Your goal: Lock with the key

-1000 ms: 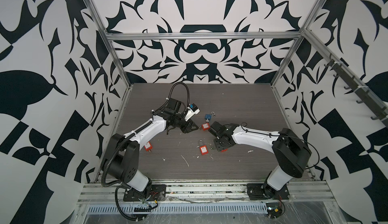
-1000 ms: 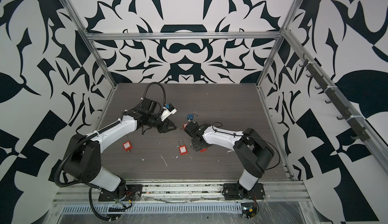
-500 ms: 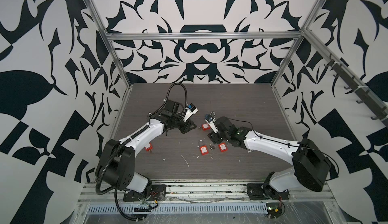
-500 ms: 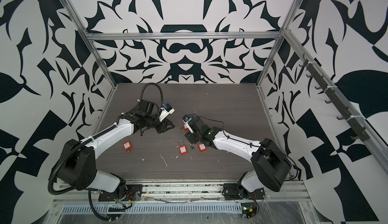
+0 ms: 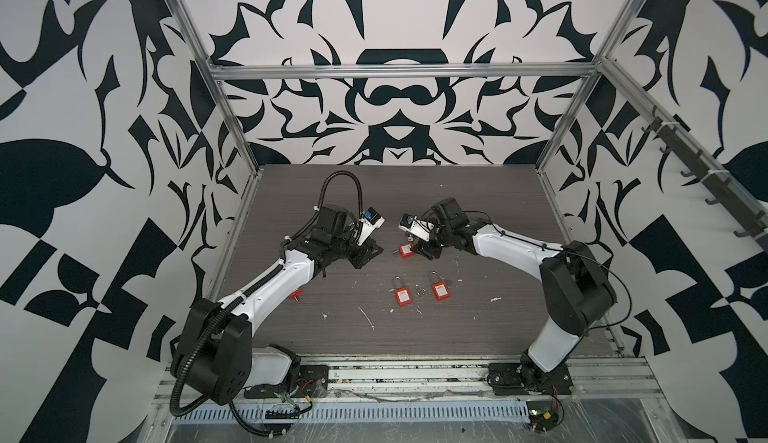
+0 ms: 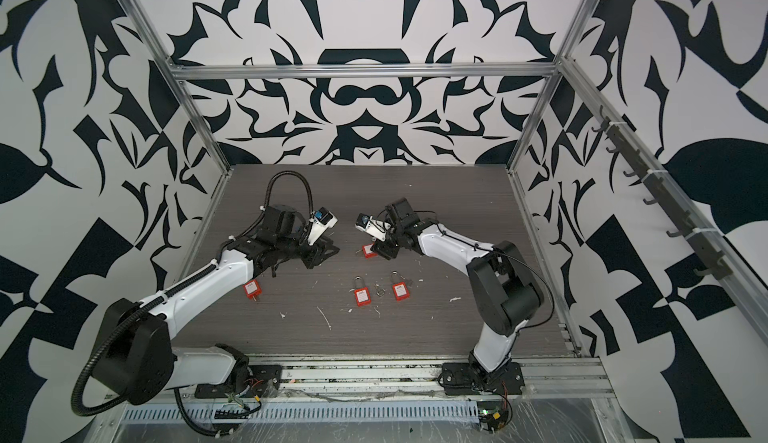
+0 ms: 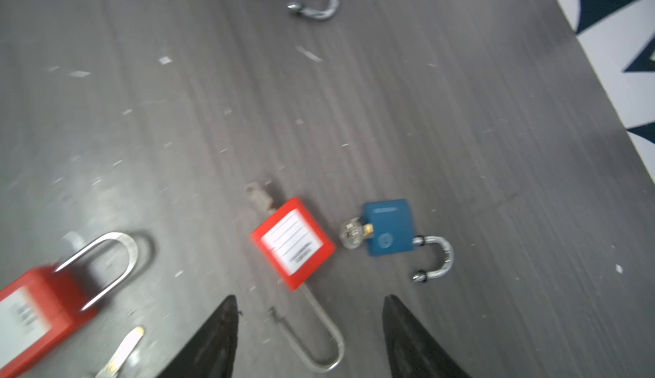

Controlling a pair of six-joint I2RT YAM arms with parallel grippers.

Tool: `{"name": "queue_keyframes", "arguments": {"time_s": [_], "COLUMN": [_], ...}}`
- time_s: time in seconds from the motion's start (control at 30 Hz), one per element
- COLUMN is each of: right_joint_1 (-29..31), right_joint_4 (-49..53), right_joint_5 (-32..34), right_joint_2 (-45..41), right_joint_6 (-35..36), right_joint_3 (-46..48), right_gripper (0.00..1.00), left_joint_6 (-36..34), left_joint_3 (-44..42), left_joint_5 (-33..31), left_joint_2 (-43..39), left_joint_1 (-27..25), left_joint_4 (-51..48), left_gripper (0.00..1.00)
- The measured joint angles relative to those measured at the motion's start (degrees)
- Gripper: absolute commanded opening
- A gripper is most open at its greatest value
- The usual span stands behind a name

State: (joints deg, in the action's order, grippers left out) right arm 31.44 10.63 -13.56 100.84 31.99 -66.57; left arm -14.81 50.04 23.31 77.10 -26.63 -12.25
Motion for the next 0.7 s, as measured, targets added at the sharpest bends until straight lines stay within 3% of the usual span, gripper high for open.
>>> {"name": "queue_keyframes", "arguments": {"time_s": [0.27,0.43,0.7], "right_joint_1": [0.1,0.1,0.1], "right_joint_4": [2.3,4.5,9.6], "right_joint_5": [14.5,26.3,34.9], "right_joint_2": [2.0,-4.1,-13.7], "right_joint_6": [-23.8,-38.4,-51.2], "right_joint_3": [-4.9,-1.8,1.5], "right_gripper": [0.64,0.66,0.72], "left_joint_6": [1.8,4.0,11.4], "left_joint_3": [8.4,14.7,22.6], "left_joint_5": [1.6,1.6,1.2], "left_joint_2": [13.6,22.6,32.9], "left_joint_1": [-0.7,-3.0,-5.1], "left_joint_4": [-3.4,-3.8,-3.8], "left_gripper": [0.42,0.43,0.47]}}
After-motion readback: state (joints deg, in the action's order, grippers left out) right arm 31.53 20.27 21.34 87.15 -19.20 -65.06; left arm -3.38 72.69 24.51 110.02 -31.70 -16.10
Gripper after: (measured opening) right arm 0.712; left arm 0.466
